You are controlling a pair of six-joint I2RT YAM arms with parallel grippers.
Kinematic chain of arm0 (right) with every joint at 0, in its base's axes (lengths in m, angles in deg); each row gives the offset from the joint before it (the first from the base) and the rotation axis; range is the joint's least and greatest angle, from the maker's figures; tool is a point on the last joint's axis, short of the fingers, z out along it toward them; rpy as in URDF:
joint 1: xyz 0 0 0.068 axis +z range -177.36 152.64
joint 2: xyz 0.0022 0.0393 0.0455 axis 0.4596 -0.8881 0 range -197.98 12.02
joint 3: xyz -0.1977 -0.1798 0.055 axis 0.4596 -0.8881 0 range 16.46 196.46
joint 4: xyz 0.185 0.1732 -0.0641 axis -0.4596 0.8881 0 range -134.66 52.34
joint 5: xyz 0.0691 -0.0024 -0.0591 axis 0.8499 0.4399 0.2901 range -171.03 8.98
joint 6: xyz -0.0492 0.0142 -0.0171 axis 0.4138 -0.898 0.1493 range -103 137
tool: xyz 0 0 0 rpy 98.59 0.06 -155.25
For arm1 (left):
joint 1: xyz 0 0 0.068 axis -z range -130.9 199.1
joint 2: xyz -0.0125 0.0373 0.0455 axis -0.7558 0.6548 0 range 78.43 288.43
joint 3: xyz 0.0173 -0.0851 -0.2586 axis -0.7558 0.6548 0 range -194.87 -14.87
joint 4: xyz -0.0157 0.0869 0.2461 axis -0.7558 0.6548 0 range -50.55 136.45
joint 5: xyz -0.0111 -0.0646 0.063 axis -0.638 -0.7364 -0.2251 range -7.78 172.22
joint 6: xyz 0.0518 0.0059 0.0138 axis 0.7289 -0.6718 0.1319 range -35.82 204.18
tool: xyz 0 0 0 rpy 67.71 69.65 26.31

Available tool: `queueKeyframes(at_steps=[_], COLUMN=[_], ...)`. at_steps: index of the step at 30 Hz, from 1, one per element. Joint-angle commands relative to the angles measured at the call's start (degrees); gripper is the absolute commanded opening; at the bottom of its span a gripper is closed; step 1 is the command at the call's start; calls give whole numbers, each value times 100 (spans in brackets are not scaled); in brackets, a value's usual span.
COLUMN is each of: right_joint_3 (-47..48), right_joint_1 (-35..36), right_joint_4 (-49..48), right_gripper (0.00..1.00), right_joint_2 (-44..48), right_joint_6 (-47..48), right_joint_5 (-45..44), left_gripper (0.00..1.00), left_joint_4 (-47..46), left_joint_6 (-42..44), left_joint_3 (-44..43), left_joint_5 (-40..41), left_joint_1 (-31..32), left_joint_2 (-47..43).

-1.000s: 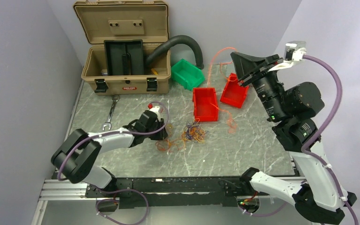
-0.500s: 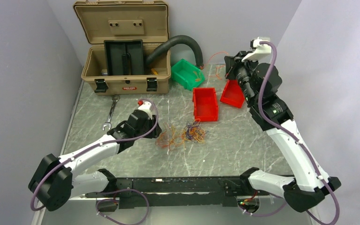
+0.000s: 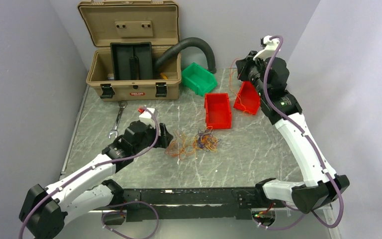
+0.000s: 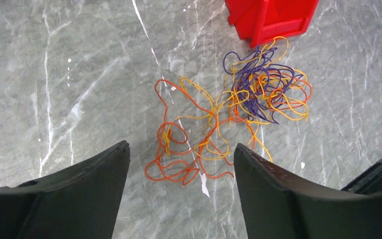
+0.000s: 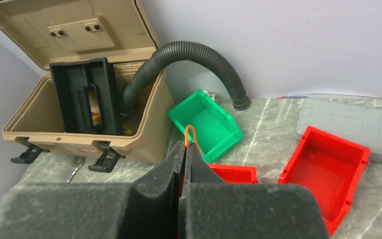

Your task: Untangle the cables

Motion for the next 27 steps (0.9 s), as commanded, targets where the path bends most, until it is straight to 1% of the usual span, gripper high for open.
queueKeyframes(at_steps=[1,3,4,8,18,22,27], right_joint_3=[-39,-85,-89,94,640,809,959], right_joint_1=[-61,-73,-90,-318,-943,-1129,-1432], right_joint_4=[-141,-120,-104,61,130,123,123], right_gripper=[0,0,0,0,0,0,0], right_joint_2=[7,-6,-28,-203,-697,-982,-1333], right_joint_6=[-142,-143,-143,-202,-192,-148,-215], right_joint_5=[309,214,117,-29,-231,-410,-367], left_gripper=[89,99,99,99,100,99,99], left_joint_4=[-606,-658,-666,-690,-798,-986,-1231], left_joint_6=[210,263,285,351,407,468,490], left_joint_3=[266,331,342,351,380,422,429], left_joint_5=[-146,-114,-101,-65,-94,-295,-741], left_joint_1=[30,29,30,31,32,25,35], left_joint_2=[-379,-515,-569,-688,-623,-619,-495])
